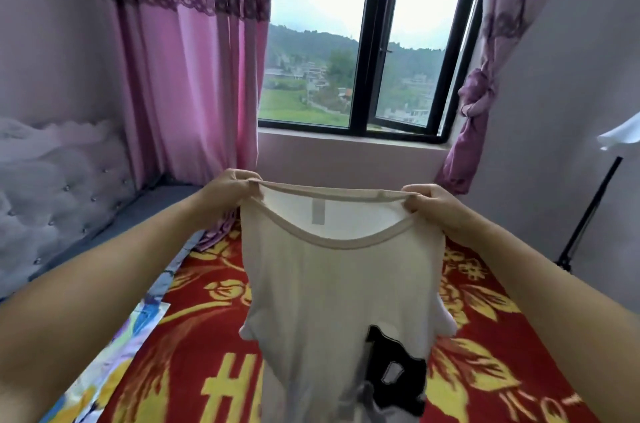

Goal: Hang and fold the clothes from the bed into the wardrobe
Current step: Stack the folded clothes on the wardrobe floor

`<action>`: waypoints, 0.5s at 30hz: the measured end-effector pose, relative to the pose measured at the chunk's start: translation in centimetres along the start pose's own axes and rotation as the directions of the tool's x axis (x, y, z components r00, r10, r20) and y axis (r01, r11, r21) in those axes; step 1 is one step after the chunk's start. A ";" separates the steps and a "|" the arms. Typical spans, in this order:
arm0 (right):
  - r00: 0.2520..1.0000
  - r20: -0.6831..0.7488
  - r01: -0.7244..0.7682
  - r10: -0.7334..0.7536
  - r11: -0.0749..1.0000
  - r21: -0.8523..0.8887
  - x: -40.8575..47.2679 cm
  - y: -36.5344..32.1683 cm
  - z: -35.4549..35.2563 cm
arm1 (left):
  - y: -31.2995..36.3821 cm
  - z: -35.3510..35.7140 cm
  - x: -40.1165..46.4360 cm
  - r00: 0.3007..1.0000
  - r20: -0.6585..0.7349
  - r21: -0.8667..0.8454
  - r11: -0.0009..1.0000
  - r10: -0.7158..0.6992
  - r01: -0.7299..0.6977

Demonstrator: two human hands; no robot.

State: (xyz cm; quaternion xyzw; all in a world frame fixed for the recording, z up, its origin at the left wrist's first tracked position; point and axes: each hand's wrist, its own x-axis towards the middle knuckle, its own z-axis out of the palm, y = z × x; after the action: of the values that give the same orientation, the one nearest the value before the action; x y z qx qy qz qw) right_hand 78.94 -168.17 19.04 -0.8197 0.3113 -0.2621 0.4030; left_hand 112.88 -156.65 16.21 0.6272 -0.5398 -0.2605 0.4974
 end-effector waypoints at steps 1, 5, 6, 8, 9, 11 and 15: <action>1.000 0.001 0.029 -0.029 0.999 -0.030 0.0 -0.4 -0.6 | 0.4 0.0 -0.1 1.000 -0.007 -0.045 0.999 0.002 -0.002; 0.994 0.033 0.107 -0.102 0.971 -0.215 -0.8 -1.5 -2.6 | 1.3 0.2 -0.1 0.998 -0.004 0.026 0.998 0.060 -0.060; 0.992 0.032 0.129 -0.125 0.958 -0.256 -1.2 -1.9 -3.0 | 1.5 0.2 -0.1 0.996 0.028 0.036 0.995 0.090 -0.091; 0.987 0.039 0.159 -0.154 0.942 -0.296 -1.9 -2.6 -4.1 | 2.2 -0.2 0.0 0.985 0.098 0.025 0.989 0.141 -0.144; 0.987 0.070 0.158 -0.144 0.940 -0.301 -2.2 -3.0 -4.9 | 2.6 -0.5 0.1 0.980 0.141 0.029 0.989 0.140 -0.146; 0.975 0.217 0.097 -0.039 0.960 -0.262 -2.7 -3.5 -6.2 | 3.5 -1.5 0.5 0.960 0.257 0.058 0.990 0.111 -0.130; 0.910 0.401 -0.037 0.103 0.985 -0.168 -2.5 -3.0 -7.1 | 4.8 -3.6 1.4 0.892 0.452 0.071 0.996 0.010 -0.048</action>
State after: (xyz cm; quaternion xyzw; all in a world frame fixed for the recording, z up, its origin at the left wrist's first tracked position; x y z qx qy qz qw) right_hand 73.35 -168.42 24.88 -0.8738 0.2692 -0.0453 0.4025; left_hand 114.42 -156.32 22.18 0.5610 -0.6597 -0.3696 0.3370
